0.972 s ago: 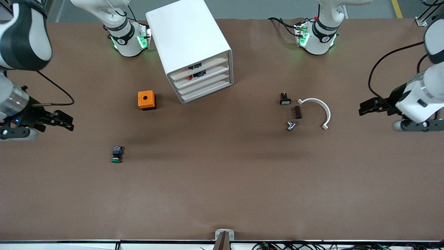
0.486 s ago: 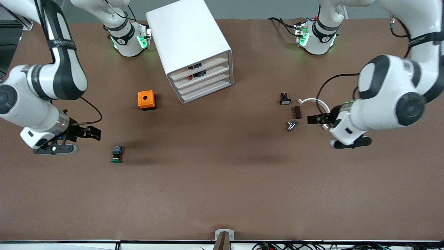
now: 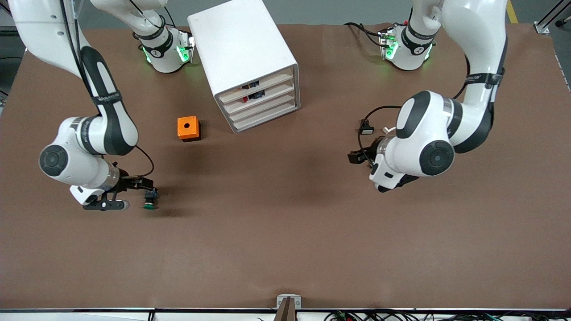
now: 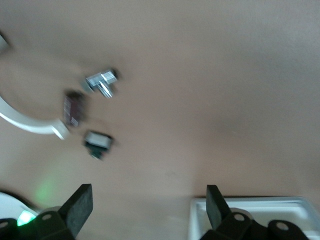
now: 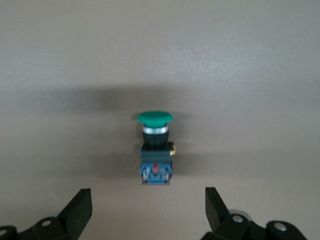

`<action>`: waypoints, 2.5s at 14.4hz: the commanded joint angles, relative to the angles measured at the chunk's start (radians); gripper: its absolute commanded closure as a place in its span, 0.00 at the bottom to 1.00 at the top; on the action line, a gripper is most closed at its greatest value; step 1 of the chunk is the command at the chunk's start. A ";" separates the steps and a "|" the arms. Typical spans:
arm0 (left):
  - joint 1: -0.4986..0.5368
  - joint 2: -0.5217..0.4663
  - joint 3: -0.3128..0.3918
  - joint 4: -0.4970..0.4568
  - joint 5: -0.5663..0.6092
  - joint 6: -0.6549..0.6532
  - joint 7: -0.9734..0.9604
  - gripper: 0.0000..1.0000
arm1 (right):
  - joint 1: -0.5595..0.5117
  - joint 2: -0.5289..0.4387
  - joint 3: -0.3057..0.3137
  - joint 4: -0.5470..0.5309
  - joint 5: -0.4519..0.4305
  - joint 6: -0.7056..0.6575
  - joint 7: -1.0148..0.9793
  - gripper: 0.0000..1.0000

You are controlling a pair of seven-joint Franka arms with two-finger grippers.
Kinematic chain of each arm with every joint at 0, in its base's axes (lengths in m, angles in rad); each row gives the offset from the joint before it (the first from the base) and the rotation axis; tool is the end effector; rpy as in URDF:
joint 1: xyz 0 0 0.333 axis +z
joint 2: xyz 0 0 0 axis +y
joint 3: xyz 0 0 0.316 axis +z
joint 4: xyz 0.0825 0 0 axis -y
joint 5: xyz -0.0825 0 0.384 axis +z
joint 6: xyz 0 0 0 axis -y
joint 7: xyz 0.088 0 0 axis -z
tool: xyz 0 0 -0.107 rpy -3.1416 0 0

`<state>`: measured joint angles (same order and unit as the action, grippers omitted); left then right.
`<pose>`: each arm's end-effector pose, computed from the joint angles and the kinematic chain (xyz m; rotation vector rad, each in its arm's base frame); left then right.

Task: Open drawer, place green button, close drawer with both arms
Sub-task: 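Grasp the green button with the right gripper while the left gripper reaches the cabinet, then lift the green button while the left gripper hooks the drawer handle, then pull the drawer open with the left gripper while the right gripper carries the button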

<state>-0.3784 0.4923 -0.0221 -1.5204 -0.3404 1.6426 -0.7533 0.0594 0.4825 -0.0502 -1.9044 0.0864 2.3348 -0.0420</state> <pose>0.5866 -0.2826 0.3569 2.8910 0.6500 -0.7469 0.6252 0.0086 0.2403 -3.1024 0.0078 0.0781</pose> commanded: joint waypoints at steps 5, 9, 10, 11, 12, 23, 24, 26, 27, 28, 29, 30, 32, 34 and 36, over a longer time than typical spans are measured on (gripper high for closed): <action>-0.022 0.192 0.007 0.111 -0.352 -0.124 -0.441 0.00 | 0.016 0.091 -0.002 -0.010 0.065 0.081 0.011 0.00; -0.016 0.287 0.007 0.123 -0.552 -0.132 -0.739 0.00 | 0.017 0.091 -0.003 -0.007 0.065 0.078 -0.006 0.74; -0.020 0.311 0.007 0.124 -0.586 -0.132 -0.821 0.00 | 0.017 0.091 -0.003 -0.005 0.064 0.077 -0.009 0.82; -0.024 0.330 0.005 0.126 -0.610 -0.133 -0.887 0.00 | 0.016 0.091 -0.003 -0.004 0.058 0.077 -0.010 0.92; -0.024 0.344 -0.007 0.131 -0.636 -0.133 -0.958 0.00 | 0.016 0.091 -0.003 -0.004 0.058 0.075 -0.022 1.00; -0.145 0.466 -0.048 0.103 -0.718 -0.162 -1.229 0.02 | 0.017 -0.024 -0.007 0.177 0.058 -0.283 0.114 1.00; -0.157 0.474 -0.048 0.100 -0.718 -0.170 -1.232 0.11 | 0.023 -0.033 -0.005 0.209 0.058 -0.343 0.151 1.00; -0.172 0.477 -0.051 0.086 -0.720 -0.175 -1.233 0.25 | 0.037 -0.057 -0.005 0.263 0.058 -0.441 0.235 1.00; -0.178 0.477 -0.062 0.080 -0.721 -0.193 -1.232 0.32 | 0.048 -0.073 -0.003 0.274 0.058 -0.469 0.281 1.00; -0.180 0.479 -0.068 0.077 -0.723 -0.199 -1.232 0.33 | 0.072 -0.090 -0.005 0.284 0.056 -0.497 0.344 1.00; -0.180 0.483 -0.077 0.075 -0.724 -0.201 -1.233 0.33 | 0.092 -0.105 -0.005 0.292 0.055 -0.518 0.409 1.00; -0.180 0.486 -0.087 0.074 -0.724 -0.202 -1.233 0.33 | 0.117 -0.126 -0.005 0.297 0.050 -0.531 0.474 1.00; -0.201 0.494 -0.096 0.065 -0.724 -0.202 -1.235 0.33 | 0.161 -0.159 -0.005 0.298 0.027 -0.552 0.587 1.00; -0.220 0.503 -0.098 0.062 -0.724 -0.202 -1.235 0.41 | 0.197 -0.189 -0.005 0.298 0.021 -0.575 0.707 1.00; -0.232 0.508 -0.098 0.060 -0.724 -0.202 -1.261 0.52 | 0.217 -0.215 -0.003 0.298 0.021 -0.600 0.805 1.00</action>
<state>-0.5986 0.9879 -0.1209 -1.4659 -1.0399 1.4530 -1.9774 0.2589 0.3061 -0.0491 -1.6004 0.1219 1.7640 0.6704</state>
